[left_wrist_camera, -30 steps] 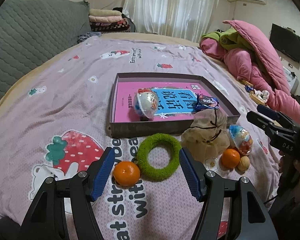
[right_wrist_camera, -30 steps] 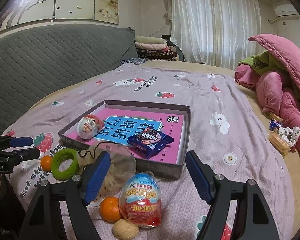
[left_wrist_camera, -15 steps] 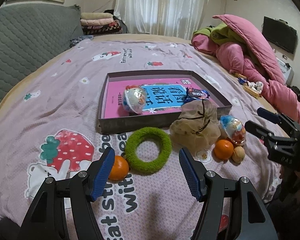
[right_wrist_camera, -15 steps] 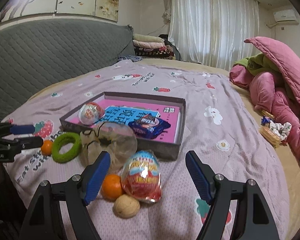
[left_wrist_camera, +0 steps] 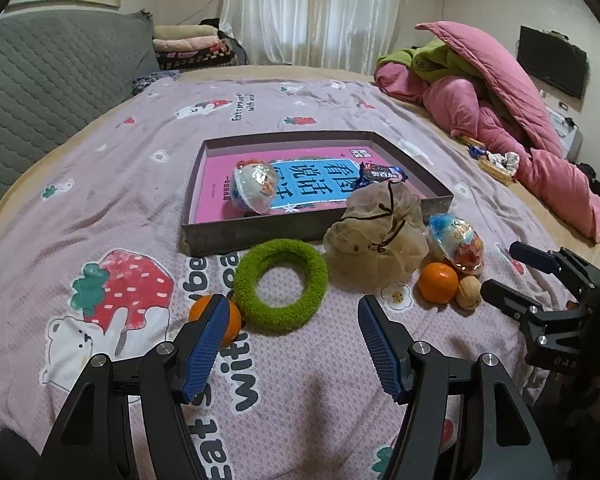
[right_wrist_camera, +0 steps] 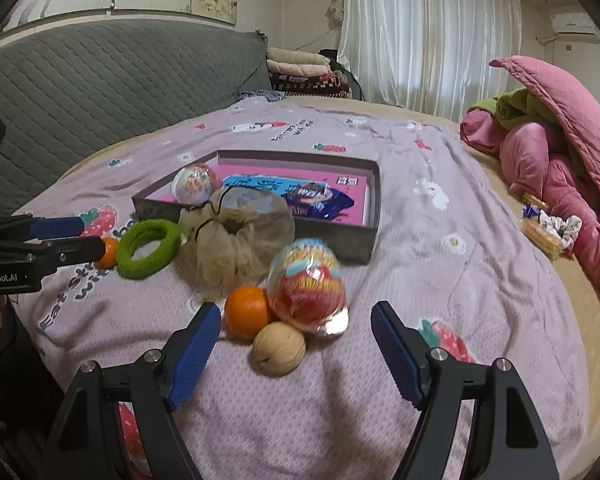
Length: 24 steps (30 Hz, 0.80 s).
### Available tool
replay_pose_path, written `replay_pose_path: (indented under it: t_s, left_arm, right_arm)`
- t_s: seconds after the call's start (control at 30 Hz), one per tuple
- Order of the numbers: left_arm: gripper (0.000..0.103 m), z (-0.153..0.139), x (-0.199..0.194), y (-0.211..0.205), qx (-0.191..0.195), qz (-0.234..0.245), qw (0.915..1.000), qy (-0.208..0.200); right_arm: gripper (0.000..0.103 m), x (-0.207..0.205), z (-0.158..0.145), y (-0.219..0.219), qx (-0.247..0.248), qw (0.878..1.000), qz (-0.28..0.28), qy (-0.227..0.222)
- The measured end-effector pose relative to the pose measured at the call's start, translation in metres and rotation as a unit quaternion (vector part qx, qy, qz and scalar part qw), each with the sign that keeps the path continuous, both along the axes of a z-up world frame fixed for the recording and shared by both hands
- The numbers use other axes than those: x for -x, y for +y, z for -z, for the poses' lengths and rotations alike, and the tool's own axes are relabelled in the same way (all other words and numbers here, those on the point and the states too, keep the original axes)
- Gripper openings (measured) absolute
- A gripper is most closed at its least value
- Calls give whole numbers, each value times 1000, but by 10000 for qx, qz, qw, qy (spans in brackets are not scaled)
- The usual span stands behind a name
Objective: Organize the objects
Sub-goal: 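Withdraw both open tools from the tray toward the remaining items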
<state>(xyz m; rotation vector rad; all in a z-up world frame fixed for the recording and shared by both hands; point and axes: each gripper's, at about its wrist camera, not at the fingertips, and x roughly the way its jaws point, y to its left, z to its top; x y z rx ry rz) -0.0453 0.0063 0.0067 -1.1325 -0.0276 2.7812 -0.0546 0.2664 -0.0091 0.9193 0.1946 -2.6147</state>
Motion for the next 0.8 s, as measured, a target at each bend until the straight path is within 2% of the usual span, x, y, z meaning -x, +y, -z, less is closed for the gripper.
replay_pose_path:
  t_s: [0.8]
  left_arm:
    - [68,12,-3,9,30,177,9997,-137]
  right_arm:
    - [77,-4,16,7,175,9989,227,-372]
